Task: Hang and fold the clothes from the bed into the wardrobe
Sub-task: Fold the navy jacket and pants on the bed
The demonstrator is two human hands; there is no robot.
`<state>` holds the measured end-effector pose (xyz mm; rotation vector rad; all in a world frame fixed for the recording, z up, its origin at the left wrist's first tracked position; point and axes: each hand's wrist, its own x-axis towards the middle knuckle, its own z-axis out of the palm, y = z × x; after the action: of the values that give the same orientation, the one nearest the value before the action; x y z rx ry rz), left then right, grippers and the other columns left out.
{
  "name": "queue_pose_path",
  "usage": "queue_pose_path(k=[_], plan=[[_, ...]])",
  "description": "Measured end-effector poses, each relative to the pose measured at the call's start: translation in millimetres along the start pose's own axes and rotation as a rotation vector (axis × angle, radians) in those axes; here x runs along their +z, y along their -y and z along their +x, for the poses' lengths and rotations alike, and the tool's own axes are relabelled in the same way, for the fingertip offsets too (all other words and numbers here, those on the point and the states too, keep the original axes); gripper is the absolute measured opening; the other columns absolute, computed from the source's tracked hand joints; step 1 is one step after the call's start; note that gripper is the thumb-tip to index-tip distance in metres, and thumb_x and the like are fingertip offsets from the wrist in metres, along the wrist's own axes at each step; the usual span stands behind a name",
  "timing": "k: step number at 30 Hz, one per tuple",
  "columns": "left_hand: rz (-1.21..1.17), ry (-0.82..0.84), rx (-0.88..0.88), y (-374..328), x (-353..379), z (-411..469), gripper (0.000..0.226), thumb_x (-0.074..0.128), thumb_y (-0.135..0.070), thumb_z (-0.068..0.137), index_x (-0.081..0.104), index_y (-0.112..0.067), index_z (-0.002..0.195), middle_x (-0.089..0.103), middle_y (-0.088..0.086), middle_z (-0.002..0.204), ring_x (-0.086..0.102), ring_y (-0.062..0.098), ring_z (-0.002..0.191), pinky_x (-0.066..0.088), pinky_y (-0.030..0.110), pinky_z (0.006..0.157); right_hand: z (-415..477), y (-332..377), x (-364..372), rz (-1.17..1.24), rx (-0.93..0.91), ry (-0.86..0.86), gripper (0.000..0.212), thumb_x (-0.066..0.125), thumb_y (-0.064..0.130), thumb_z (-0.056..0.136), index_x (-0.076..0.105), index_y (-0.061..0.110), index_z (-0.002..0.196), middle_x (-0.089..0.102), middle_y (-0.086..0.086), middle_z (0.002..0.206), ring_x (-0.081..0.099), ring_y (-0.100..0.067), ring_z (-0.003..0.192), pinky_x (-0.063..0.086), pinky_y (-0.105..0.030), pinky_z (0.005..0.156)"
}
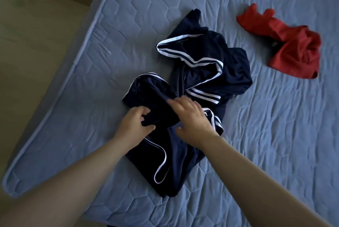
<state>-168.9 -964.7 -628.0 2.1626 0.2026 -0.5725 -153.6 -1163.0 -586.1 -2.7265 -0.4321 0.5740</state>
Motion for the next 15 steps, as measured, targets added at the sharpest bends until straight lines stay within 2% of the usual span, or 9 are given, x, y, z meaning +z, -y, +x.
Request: queue_pose_path(k=[2,4,6,8,12,15], plan=[[0.074,0.022,0.033,3,-1,1,0.048,0.078,-0.019,0.076,0.056,-0.018,0.118,0.052,-0.003,0.117,0.054,0.01,0.096,0.041,0.02,0.079,6,4,11,-0.179,-0.008,0.18,0.066,0.063,0.017,0.081,0.038,0.025,0.141,0.04,-0.002,0.14,0.031,-0.023,0.136,0.01,-0.049,0.119],[0.142,0.04,0.069,5,-3,0,0.049,0.077,-0.02,0.076,0.056,-0.017,0.12,0.052,-0.002,0.119,0.052,0.008,0.097,0.04,0.018,0.081,6,0,13,-0.198,0.074,0.204,0.044,0.059,0.02,0.087,0.051,0.026,0.13,0.053,-0.001,0.125,0.046,-0.023,0.123,0.014,-0.044,0.118],[0.229,0.069,0.126,6,-4,-1,0.051,0.077,-0.02,0.076,0.055,-0.015,0.122,0.052,0.0,0.123,0.052,0.012,0.106,0.043,0.023,0.089,2,-8,12,-0.108,0.147,0.123,0.03,0.055,0.022,0.09,0.059,0.024,0.12,0.06,0.0,0.114,0.055,-0.023,0.109,0.034,-0.035,0.106],[0.311,0.104,0.18,5,-3,-2,0.054,0.076,-0.021,0.077,0.054,-0.014,0.126,0.052,0.002,0.127,0.05,0.019,0.116,0.043,0.032,0.098,-4,-12,11,-0.015,0.171,0.069,0.024,0.052,0.023,0.092,0.063,0.022,0.114,0.061,0.0,0.107,0.059,-0.023,0.1,0.047,-0.034,0.087],[0.467,0.13,0.259,-1,5,2,0.064,0.075,-0.025,0.078,0.047,-0.014,0.135,0.046,0.001,0.137,0.039,0.022,0.128,0.035,0.034,0.107,-22,-19,13,0.151,0.218,-0.028,0.021,0.048,0.026,0.097,0.066,0.02,0.107,0.063,0.002,0.1,0.06,-0.019,0.091,0.05,-0.036,0.077],[0.624,0.146,0.26,-5,12,11,0.07,0.072,-0.033,0.08,0.041,-0.019,0.141,0.038,-0.002,0.146,0.028,0.023,0.138,0.027,0.039,0.112,-38,-29,14,0.218,0.254,-0.13,0.021,0.05,0.025,0.098,0.067,0.018,0.108,0.066,0.003,0.098,0.06,-0.016,0.091,0.05,-0.035,0.077]])
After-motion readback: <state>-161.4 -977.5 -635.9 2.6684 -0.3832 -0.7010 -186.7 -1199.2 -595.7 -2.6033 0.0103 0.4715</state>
